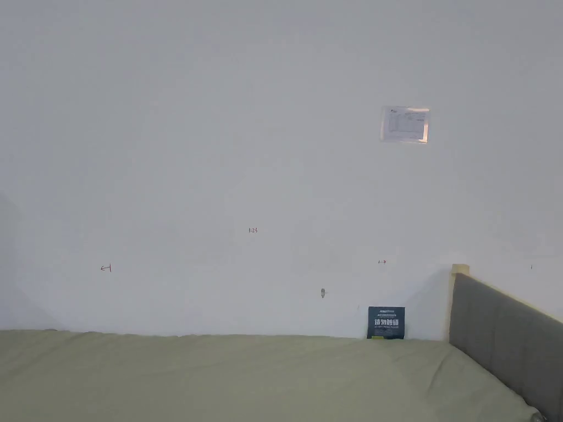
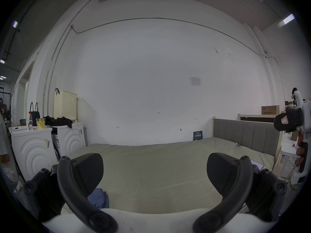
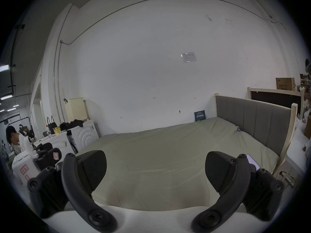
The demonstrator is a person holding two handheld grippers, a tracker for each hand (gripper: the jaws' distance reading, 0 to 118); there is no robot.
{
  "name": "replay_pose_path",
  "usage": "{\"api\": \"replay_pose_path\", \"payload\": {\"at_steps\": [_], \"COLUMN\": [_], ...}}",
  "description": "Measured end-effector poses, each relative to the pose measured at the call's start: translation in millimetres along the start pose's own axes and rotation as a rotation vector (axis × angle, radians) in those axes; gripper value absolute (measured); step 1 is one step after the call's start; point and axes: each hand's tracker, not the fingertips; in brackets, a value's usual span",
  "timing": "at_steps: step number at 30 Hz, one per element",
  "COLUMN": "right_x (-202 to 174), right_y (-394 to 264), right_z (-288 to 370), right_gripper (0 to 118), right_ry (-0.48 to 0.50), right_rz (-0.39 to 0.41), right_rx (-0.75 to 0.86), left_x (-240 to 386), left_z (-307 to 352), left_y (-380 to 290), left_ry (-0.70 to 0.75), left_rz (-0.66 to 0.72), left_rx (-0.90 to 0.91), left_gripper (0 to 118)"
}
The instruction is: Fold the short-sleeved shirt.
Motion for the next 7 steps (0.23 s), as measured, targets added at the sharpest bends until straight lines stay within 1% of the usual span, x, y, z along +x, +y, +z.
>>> {"api": "replay_pose_path", "payload": {"at_steps": [1, 7], "right_x": [0.2, 3.5], "right_y": [-0.4, 2.4], "right_z": [-0.4, -1.8], "right_gripper": [116, 116], "right_ry": [-0.015, -0.031], "right_rz": [-0.012, -0.030], "right_rx": [0.011, -0.001], "left_x": [0.3, 2.7], "left_z": [0.4, 1.6], "left_y": [-0.1, 1.5], "left_ry": [-0.001, -0.003], "left_rz": [-0.005, -0.005], "left_rx": [-0.001, 0.009], "left_gripper": [118, 118]}}
